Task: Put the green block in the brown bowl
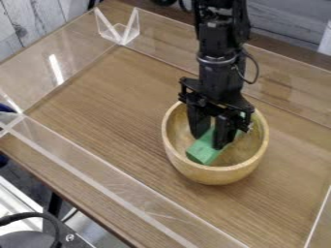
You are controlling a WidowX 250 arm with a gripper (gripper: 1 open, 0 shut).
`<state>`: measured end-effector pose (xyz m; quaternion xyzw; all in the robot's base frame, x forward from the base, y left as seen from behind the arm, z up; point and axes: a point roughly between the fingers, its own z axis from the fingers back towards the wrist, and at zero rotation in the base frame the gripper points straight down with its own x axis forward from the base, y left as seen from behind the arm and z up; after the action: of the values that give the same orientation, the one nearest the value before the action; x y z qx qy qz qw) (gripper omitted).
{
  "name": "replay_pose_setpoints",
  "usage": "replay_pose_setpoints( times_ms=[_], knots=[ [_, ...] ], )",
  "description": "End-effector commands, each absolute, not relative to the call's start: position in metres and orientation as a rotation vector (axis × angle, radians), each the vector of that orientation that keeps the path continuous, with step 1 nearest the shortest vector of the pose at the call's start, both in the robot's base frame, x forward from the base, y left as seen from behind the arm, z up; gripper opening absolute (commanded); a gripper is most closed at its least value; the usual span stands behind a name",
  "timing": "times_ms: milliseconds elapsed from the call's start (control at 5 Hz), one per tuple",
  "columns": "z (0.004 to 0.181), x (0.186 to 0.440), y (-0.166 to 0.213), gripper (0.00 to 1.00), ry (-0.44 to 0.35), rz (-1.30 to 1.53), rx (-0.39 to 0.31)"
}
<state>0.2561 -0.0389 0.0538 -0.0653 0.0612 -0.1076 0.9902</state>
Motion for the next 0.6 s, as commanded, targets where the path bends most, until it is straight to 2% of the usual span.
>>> replay_pose_setpoints(
  times_ms=[0, 400],
  knots=[
    [0.079, 0.27, -0.0376, 0.0, 0.032, -0.219, -0.131],
    [0.0866, 0.2718, -0.036, 0.0, 0.022, -0.215, -0.133]
  ],
)
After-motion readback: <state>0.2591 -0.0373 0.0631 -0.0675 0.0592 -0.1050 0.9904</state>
